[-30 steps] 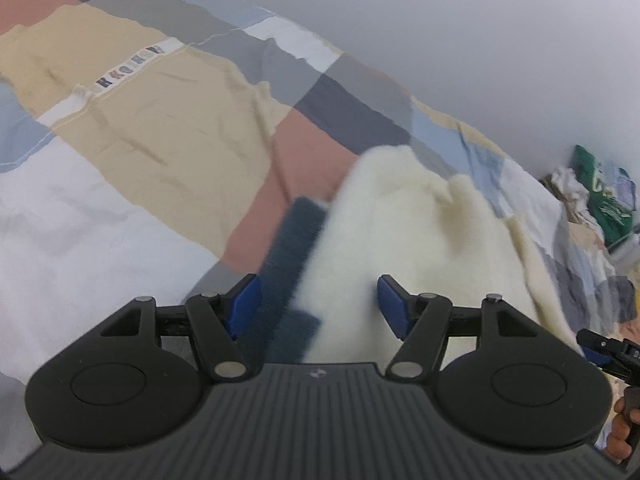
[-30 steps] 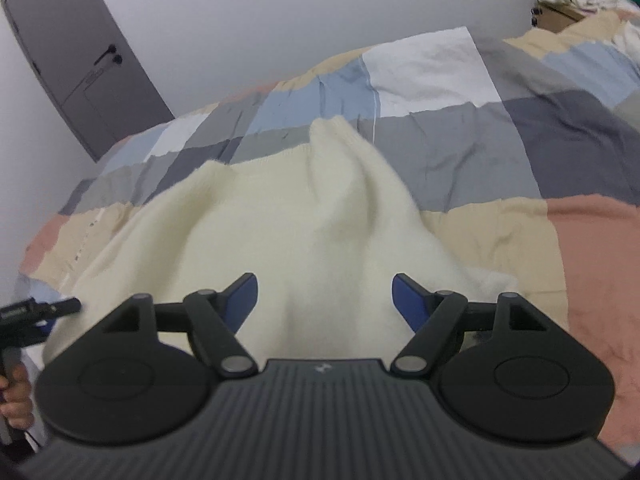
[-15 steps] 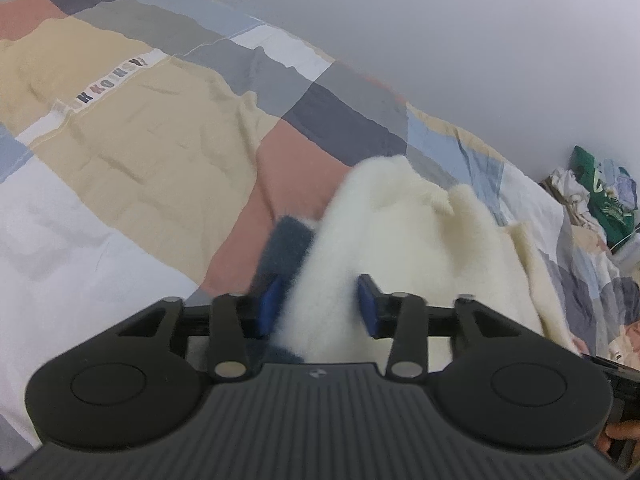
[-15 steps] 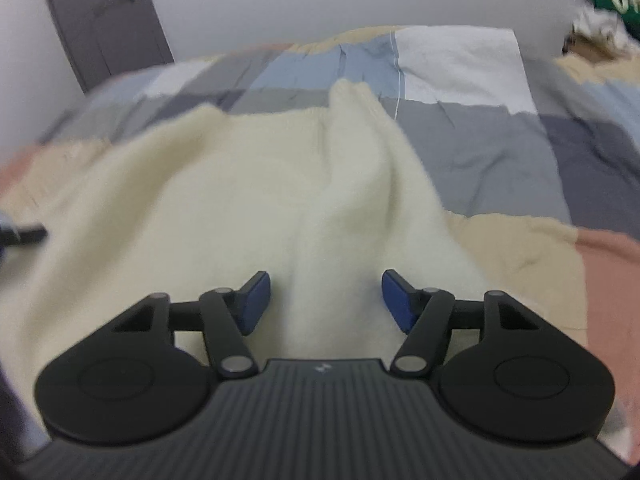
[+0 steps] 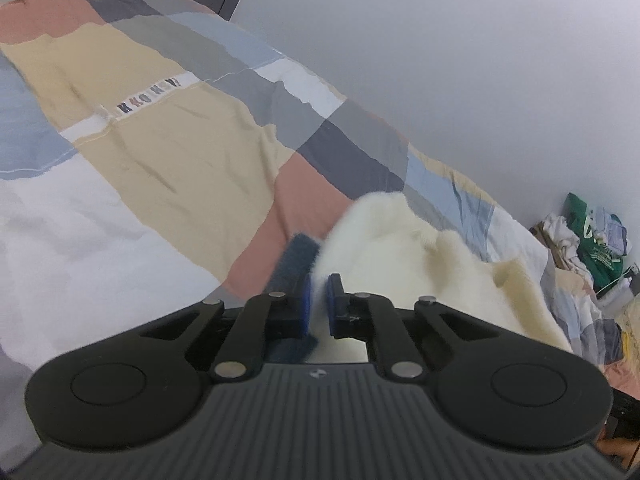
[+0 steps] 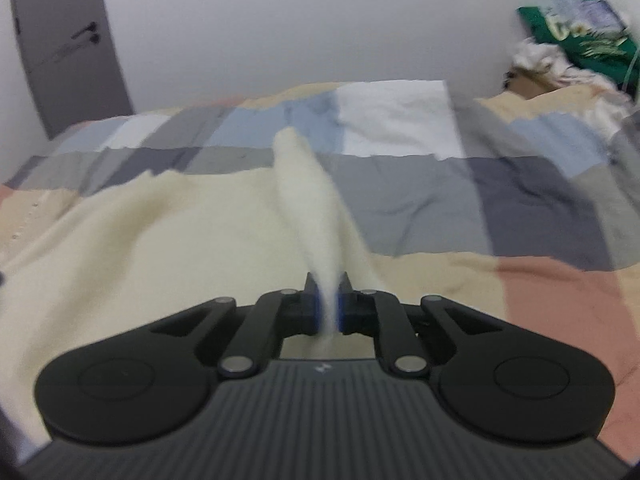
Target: Fold large clothes
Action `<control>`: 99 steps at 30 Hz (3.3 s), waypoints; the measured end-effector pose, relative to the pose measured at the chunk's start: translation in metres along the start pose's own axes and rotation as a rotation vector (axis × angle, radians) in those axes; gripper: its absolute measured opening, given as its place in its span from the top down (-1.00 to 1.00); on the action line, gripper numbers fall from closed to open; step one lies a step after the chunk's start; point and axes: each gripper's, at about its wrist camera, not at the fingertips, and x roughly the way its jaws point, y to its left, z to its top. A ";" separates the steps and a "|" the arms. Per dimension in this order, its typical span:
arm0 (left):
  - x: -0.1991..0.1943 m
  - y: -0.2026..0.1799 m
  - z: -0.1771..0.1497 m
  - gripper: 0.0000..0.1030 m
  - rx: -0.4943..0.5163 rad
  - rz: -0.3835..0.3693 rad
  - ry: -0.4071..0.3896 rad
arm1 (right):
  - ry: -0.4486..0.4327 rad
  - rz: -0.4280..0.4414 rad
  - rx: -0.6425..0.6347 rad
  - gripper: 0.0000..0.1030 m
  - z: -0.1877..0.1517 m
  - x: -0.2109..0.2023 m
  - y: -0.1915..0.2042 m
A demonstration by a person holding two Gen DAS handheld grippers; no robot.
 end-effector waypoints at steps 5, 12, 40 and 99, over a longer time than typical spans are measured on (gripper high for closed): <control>0.020 0.002 -0.004 0.80 0.028 0.071 0.058 | 0.115 -0.041 0.019 0.77 -0.016 0.030 -0.010; 0.023 0.002 -0.011 0.78 0.087 0.091 0.058 | 0.127 -0.044 0.021 0.71 -0.023 0.036 -0.007; -0.060 -0.078 -0.063 0.17 0.267 0.024 0.037 | 0.155 0.480 0.327 -0.65 -0.080 -0.059 0.084; 0.008 0.001 -0.097 -0.40 -0.566 -0.207 0.282 | 0.156 0.342 1.144 -0.71 -0.145 -0.037 -0.018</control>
